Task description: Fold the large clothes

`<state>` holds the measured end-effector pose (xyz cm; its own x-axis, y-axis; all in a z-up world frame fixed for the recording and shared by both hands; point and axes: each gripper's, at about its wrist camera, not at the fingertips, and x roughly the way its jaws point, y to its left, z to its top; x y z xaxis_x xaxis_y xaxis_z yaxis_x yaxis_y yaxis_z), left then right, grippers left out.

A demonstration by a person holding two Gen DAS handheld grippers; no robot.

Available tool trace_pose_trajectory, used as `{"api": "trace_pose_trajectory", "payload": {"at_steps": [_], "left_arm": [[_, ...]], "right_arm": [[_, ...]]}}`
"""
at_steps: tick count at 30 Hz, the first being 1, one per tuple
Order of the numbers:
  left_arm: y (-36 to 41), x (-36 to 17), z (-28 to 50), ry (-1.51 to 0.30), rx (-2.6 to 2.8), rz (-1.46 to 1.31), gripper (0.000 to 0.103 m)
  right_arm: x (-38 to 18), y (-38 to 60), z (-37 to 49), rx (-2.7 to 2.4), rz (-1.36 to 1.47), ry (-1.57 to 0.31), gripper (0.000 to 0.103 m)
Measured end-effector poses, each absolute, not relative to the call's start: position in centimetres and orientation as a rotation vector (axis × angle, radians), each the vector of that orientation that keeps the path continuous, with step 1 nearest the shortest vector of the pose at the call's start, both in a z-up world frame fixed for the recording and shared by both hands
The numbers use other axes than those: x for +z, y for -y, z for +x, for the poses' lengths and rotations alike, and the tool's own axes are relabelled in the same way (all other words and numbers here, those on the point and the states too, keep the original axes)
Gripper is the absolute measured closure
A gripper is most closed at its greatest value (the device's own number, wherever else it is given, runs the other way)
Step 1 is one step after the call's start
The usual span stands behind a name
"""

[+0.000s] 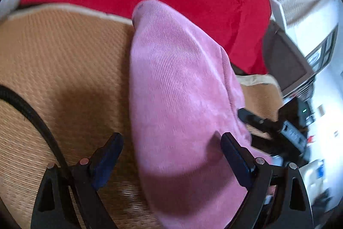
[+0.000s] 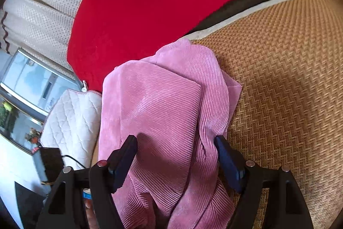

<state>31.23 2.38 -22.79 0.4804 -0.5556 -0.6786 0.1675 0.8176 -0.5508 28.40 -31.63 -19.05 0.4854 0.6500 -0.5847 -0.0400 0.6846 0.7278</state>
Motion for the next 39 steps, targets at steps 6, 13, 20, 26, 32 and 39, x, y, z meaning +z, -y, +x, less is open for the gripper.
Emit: {"api": "trace_pose_trajectory", "payload": {"at_steps": [6,13,20,26,32,39], "left_arm": [[0.0,-22.8,30.4,-0.949,-0.498,-0.348,0.018],[1.0,-23.2,31.1,-0.965,-0.461,-0.252,0.018],[-0.6,-22.3,29.9,-0.983,-0.432,-0.295,0.017],[-2.0,-20.0,26.8,-0.898,-0.329,-0.229,0.017],[-1.6,-16.5,21.9,-0.785,-0.170,-0.075,0.016],[-0.8,-13.2,17.0,-0.669,0.004,0.121,0.016]], "right_arm": [[-18.8,29.6,28.1,0.451,0.610,-0.988,0.040],[-19.5,29.8,27.2,0.453,0.665,-1.006,0.050],[-17.2,29.3,26.3,0.359,0.564,-0.983,0.041],[-13.5,31.4,22.8,0.313,0.512,-0.844,0.041],[-9.5,31.2,19.0,0.243,0.402,-0.722,0.041],[-7.1,28.9,13.5,0.208,0.331,-0.678,0.037]]}}
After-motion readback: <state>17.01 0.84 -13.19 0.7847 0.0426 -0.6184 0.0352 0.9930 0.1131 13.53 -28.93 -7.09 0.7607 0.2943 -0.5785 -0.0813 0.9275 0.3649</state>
